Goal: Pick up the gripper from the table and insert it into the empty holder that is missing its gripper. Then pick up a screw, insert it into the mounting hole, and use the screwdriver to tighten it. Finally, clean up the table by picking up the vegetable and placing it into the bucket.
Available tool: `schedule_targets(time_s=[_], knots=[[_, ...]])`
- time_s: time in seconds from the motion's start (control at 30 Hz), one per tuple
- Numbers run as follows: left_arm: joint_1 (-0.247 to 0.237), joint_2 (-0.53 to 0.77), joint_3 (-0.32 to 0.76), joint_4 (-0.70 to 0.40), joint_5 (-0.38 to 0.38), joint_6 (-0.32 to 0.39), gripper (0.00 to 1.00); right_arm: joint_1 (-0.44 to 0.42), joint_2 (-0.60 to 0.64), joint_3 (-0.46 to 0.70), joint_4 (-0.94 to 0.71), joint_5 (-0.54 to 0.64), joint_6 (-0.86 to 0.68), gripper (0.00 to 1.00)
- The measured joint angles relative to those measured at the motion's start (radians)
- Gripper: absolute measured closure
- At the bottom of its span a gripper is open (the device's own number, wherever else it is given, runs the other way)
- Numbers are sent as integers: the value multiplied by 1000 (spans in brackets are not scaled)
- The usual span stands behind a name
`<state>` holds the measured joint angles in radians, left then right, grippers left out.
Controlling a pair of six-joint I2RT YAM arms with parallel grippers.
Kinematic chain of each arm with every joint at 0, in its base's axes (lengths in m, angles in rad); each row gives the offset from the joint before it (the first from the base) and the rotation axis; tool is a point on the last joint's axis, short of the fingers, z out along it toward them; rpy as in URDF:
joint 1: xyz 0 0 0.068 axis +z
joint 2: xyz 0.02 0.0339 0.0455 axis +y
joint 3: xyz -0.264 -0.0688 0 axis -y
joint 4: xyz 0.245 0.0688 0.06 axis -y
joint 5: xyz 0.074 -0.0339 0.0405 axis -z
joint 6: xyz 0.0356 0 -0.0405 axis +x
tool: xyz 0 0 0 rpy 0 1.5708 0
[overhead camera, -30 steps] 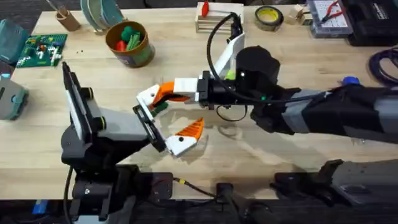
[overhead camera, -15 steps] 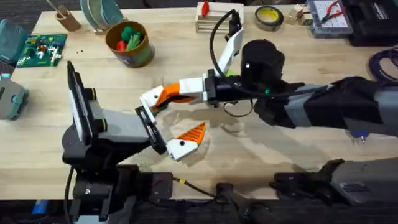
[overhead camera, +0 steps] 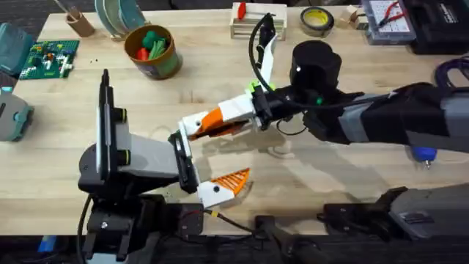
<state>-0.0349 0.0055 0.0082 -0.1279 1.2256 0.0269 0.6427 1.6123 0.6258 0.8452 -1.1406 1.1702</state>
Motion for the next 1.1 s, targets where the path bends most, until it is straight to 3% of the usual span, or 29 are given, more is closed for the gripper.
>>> schedule_targets(time_s=[0.07,0.2,0.4,0.83,1.1], knots=[[0,0,0,-2,12,0,7,-10,0,1,1,-19,0,474],[0,0,0,-4,24,0,7,-43,0,4,3,-36,-3,280],[0,0,-2,-4,36,0,7,-117,0,8,4,-43,-16,135],[0,0,-2,-4,36,0,8,-316,0,15,4,-28,-114,115],[0,0,-2,-4,36,0,8,-439,0,109,-37,14,-241,111]])
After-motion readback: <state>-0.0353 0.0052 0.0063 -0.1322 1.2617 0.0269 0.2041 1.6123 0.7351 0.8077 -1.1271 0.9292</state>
